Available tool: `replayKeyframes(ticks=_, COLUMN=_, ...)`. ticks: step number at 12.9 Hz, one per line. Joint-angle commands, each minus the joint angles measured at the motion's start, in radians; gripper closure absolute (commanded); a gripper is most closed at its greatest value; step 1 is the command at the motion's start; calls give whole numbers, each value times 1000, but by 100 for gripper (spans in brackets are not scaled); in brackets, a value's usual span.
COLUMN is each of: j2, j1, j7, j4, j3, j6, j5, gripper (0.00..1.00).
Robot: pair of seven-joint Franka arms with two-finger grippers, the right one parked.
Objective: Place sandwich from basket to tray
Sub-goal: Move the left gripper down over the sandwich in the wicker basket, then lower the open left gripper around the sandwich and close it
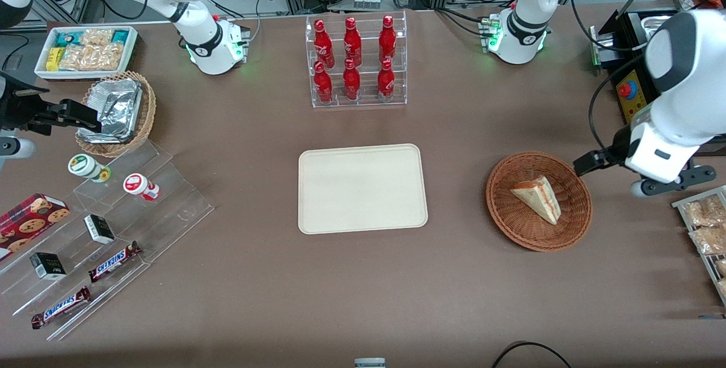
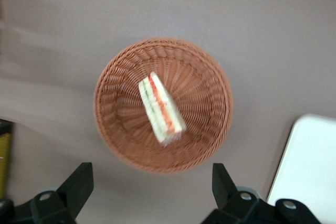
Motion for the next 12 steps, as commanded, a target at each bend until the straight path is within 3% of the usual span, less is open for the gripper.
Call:
replayKeyframes(ticks=1, j2=-22, j1=-14, j7=-148, j4=-144, j3=0, j6=163, j5=-10, gripper=0)
replayKeyframes(ticks=4, j2=-16, j1=-19, j7=-266, j4=-277, j3=-2, j6=347, j5=-19, gripper=0)
replayKeyframes(ticks=7, j2=-10, j1=-19, j7=-273, j4=-377, j3=0, j6=464, j5=-19, gripper=0)
replayKeyframes(ticks=12, j2=62, j1=-19, j7=-299, j4=-388, j3=0, j6=519, j5=-20, gripper=0)
